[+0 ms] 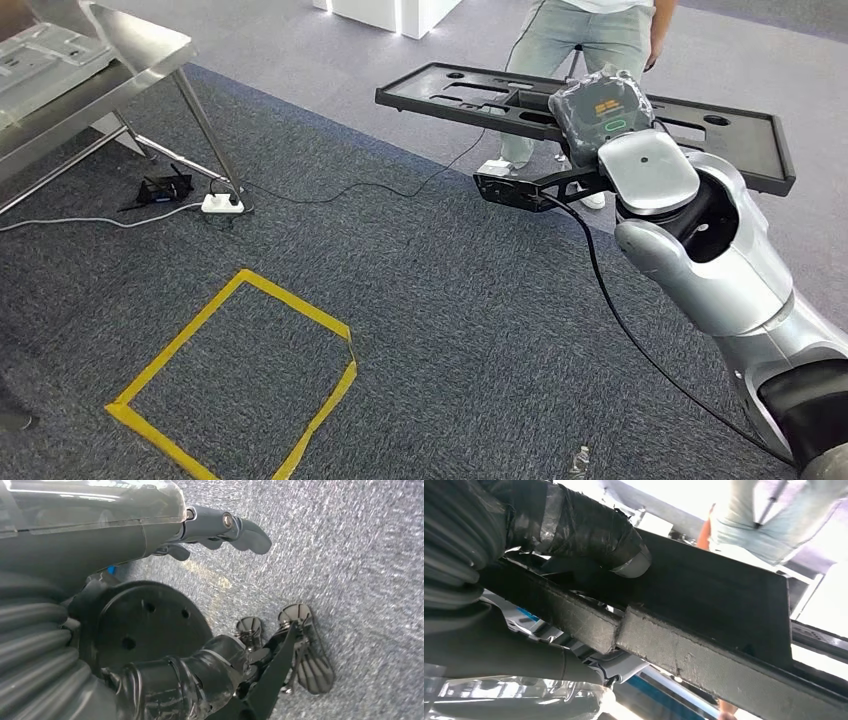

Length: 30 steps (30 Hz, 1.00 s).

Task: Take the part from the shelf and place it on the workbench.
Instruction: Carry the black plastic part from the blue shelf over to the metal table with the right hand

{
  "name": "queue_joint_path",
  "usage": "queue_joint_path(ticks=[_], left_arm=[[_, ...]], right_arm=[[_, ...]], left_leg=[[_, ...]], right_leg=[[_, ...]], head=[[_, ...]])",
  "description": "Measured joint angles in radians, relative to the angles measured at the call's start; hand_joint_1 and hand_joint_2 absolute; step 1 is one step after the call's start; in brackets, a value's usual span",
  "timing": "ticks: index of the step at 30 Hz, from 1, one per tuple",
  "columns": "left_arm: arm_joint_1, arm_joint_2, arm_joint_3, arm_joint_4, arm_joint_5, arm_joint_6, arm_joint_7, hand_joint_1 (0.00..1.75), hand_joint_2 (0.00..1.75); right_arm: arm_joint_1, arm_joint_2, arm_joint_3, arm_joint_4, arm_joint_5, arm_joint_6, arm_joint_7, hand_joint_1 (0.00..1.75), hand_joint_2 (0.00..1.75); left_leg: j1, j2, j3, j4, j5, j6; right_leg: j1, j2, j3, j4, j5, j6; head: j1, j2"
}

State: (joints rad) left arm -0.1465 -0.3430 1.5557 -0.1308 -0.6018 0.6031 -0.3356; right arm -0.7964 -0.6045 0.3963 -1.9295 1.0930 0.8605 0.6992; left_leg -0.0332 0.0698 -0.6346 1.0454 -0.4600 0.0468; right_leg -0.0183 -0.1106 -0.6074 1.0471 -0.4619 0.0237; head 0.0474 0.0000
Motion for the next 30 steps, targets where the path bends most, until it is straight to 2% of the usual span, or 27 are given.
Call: queue_joint_path(ticks=[2,3,5,6,7,8,9,10,11,12,13,15,16,17,18,19,20,21,22,23,24,25,26,27,28,29,30], left_arm=[[0.001,0.000,0.000,0.000,-0.004,-0.002,-0.003,0.00,1.75],[0.001,0.000,0.000,0.000,-0.005,-0.002,-0.004,0.00,1.75],[0.001,-0.001,0.000,0.000,-0.006,-0.004,-0.006,0.00,1.75],[0.000,-0.001,0.000,0.000,-0.006,-0.004,-0.006,0.00,1.75],[-0.001,-0.001,0.000,0.000,-0.006,-0.004,-0.005,0.00,1.75],[-0.002,-0.002,0.000,0.000,-0.007,-0.003,-0.003,0.00,1.75],[-0.001,-0.002,0.000,0.000,-0.007,-0.003,-0.002,0.00,1.75],[-0.001,-0.002,0.000,0.000,-0.007,-0.002,-0.001,0.00,1.75],[-0.001,-0.002,0.000,0.000,-0.007,-0.002,0.000,0.00,1.75],[-0.001,-0.002,0.000,0.000,-0.006,-0.002,0.000,0.00,1.75],[-0.001,-0.002,0.000,0.000,-0.006,-0.002,0.000,0.00,1.75],[-0.002,-0.002,0.000,0.000,-0.006,-0.002,0.000,0.00,1.75],[-0.002,-0.002,0.000,0.000,-0.006,-0.002,0.000,0.00,1.75],[-0.002,-0.002,0.000,0.000,-0.006,-0.002,0.000,0.00,1.75],[-0.001,-0.001,0.000,0.000,-0.006,-0.002,0.000,0.00,1.75],[-0.001,-0.001,0.000,0.000,-0.006,-0.002,0.000,0.00,1.75],[-0.002,-0.001,0.000,0.000,-0.006,-0.002,0.000,0.00,1.75],[-0.003,-0.001,0.000,0.000,-0.006,-0.001,0.000,0.00,1.75],[-0.003,-0.001,0.000,0.000,-0.005,-0.001,0.000,0.00,1.75],[-0.003,-0.001,0.000,0.000,-0.005,-0.001,0.000,0.00,1.75],[-0.003,-0.001,0.000,0.000,-0.005,-0.001,0.000,0.00,1.75],[-0.002,-0.001,0.000,0.000,-0.005,-0.001,0.000,0.00,1.75],[-0.002,-0.001,0.000,0.000,-0.005,0.000,0.001,0.00,1.75],[-0.002,-0.001,0.000,0.000,-0.005,0.000,0.002,0.00,1.75],[-0.002,-0.001,0.000,0.000,-0.005,0.001,0.002,0.00,1.75],[-0.002,-0.001,0.000,0.000,-0.005,0.002,0.002,0.00,1.75],[-0.003,-0.001,0.000,0.000,-0.005,0.003,0.002,0.00,1.75]], right_arm=[[0.002,0.000,0.000,-0.001,-0.010,-0.002,0.000,1.75,1.75],[0.003,0.001,0.000,-0.002,-0.016,-0.003,-0.001,1.75,1.75],[0.000,0.001,0.000,-0.005,-0.025,-0.007,-0.001,1.75,1.75],[-0.002,0.001,0.000,-0.005,-0.027,-0.008,-0.002,1.75,1.75],[-0.003,0.000,0.000,-0.006,-0.028,-0.009,-0.002,1.75,1.75],[-0.002,0.000,0.000,-0.006,-0.030,-0.010,-0.002,1.75,1.75],[0.000,0.000,0.001,-0.006,-0.033,-0.011,-0.002,1.75,1.75],[0.001,0.000,0.001,-0.006,-0.037,-0.014,-0.002,1.75,1.75],[0.001,0.000,0.002,-0.006,-0.042,-0.017,-0.002,1.75,1.75],[-0.001,0.000,0.002,-0.006,-0.046,-0.021,-0.002,1.75,1.75],[-0.003,0.001,0.004,-0.005,-0.049,-0.026,-0.002,1.75,1.75],[-0.004,0.000,0.006,-0.006,-0.053,-0.035,-0.002,1.75,1.75],[-0.004,0.001,0.008,-0.005,-0.054,-0.037,-0.002,1.75,1.75],[-0.005,0.001,0.010,-0.004,-0.056,-0.037,-0.002,1.75,1.75],[-0.005,0.002,0.012,-0.004,-0.057,-0.037,-0.002,1.75,1.75],[-0.006,0.003,0.013,-0.004,-0.057,-0.037,-0.002,1.75,1.75],[-0.007,0.003,0.013,-0.004,-0.057,-0.037,-0.002,1.75,1.75],[-0.008,0.003,0.013,-0.004,-0.058,-0.037,-0.002,1.75,1.75],[-0.009,0.003,0.013,-0.004,-0.058,-0.038,-0.002,1.75,1.75],[-0.010,0.003,0.013,-0.004,-0.058,-0.038,-0.002,1.75,1.75],[-0.010,0.003,0.013,-0.004,-0.059,-0.038,-0.002,1.75,1.75],[-0.010,0.003,0.014,-0.004,-0.060,-0.038,-0.002,1.75,1.75],[-0.010,0.003,0.016,-0.004,-0.062,-0.039,-0.002,1.75,1.75],[-0.011,0.003,0.019,-0.004,-0.065,-0.041,-0.002,1.75,1.75],[-0.012,0.003,0.022,-0.004,-0.068,-0.044,-0.002,1.75,1.75],[-0.013,0.003,0.025,-0.004,-0.071,-0.048,-0.002,1.75,1.75],[-0.015,0.003,0.028,-0.003,-0.073,-0.052,-0.002,1.75,1.75]], left_leg=[[-0.001,-0.024,0.005,-0.011,0.006,0.009],[0.001,-0.038,0.012,-0.022,0.010,0.013],[0.008,-0.061,0.028,-0.041,0.019,0.024],[0.008,-0.072,0.031,-0.043,0.019,0.027],[0.008,-0.083,0.033,-0.043,0.019,0.031],[0.008,-0.098,0.033,-0.041,0.018,0.032],[0.008,-0.114,0.034,-0.038,0.017,0.032],[0.009,-0.131,0.034,-0.034,0.014,0.032],[0.011,-0.149,0.034,-0.027,0.010,0.029],[0.013,-0.166,0.033,-0.018,0.004,0.025],[0.014,-0.181,0.029,-0.007,-0.003,0.020],[0.018,-0.207,0.016,0.011,-0.010,0.009],[0.020,-0.220,0.009,0.013,-0.009,0.003],[0.023,-0.233,0.003,0.012,-0.007,-0.002],[0.023,-0.230,-0.001,0.013,-0.007,-0.008],[0.021,-0.206,-0.008,0.024,-0.013,-0.015],[0.019,-0.170,-0.024,0.052,-0.028,-0.022],[0.020,-0.127,-0.049,0.100,-0.051,-0.028],[0.022,-0.097,-0.084,0.162,-0.076,-0.035],[0.026,-0.085,-0.122,0.223,-0.095,-0.039],[0.030,-0.080,-0.150,0.264,-0.100,-0.042],[0.033,-0.078,-0.161,0.270,-0.088,-0.044],[0.034,-0.073,-0.152,0.238,-0.058,-0.044],[0.035,-0.061,-0.124,0.174,-0.019,-0.043],[0.032,-0.036,-0.090,0.104,0.010,-0.040],[0.027,-0.015,-0.062,0.048,0.030,-0.035],[0.021,-0.001,-0.045,0.015,0.037,-0.029]], right_leg=[[-0.001,-0.017,0.004,-0.004,-0.003,0.010],[-0.003,-0.009,0.006,-0.001,-0.007,0.014],[-0.007,0.046,-0.017,0.058,-0.044,0.018],[-0.008,0.079,-0.042,0.115,-0.070,0.018],[-0.008,0.100,-0.075,0.179,-0.097,0.018],[-0.007,0.108,-0.106,0.232,-0.112,0.019],[-0.008,0.111,-0.125,0.259,-0.111,0.021],[-0.010,0.112,-0.128,0.251,-0.092,0.023],[-0.012,0.116,-0.114,0.212,-0.059,0.026],[-0.017,0.129,-0.087,0.148,-0.024,0.028],[-0.021,0.154,-0.060,0.089,-0.001,0.031],[-0.024,0.194,-0.026,0.023,0.008,0.031],[-0.022,0.198,-0.022,0.018,0.002,0.029],[-0.021,0.187,-0.019,0.015,0.002,0.023],[-0.021,0.172,-0.016,0.010,0.002,0.018],[-0.021,0.157,-0.010,0.004,0.003,0.011],[-0.022,0.142,-0.004,-0.001,0.003,0.005],[-0.020,0.126,0.001,-0.005,0.002,0.000],[-0.018,0.110,0.005,-0.006,0.000,-0.004],[-0.017,0.094,0.007,-0.007,-0.003,-0.006],[-0.016,0.077,0.009,-0.007,-0.005,-0.006],[-0.016,0.061,0.011,-0.007,-0.008,-0.006],[-0.016,0.046,0.015,-0.007,-0.012,-0.005],[-0.016,0.032,0.019,-0.007,-0.015,-0.003],[-0.015,0.020,0.025,-0.007,-0.019,0.000],[-0.012,0.009,0.029,-0.007,-0.023,0.005],[-0.009,0.000,0.033,-0.008,-0.027,0.010]], head=[[0.000,0.000],[0.001,0.000],[0.001,0.000],[0.003,0.000],[0.005,0.000],[0.007,0.000],[0.009,0.000],[0.009,0.000],[0.009,0.000],[0.009,0.000],[0.009,0.000],[0.007,0.000],[0.007,0.000],[0.007,0.000],[0.008,0.000],[0.004,0.000],[0.001,0.000],[-0.003,0.000],[-0.006,0.000],[-0.006,0.000],[-0.006,0.000],[-0.006,0.000],[-0.006,0.000],[-0.007,0.000],[-0.006,0.000],[-0.006,0.000],[-0.005,0.000]])
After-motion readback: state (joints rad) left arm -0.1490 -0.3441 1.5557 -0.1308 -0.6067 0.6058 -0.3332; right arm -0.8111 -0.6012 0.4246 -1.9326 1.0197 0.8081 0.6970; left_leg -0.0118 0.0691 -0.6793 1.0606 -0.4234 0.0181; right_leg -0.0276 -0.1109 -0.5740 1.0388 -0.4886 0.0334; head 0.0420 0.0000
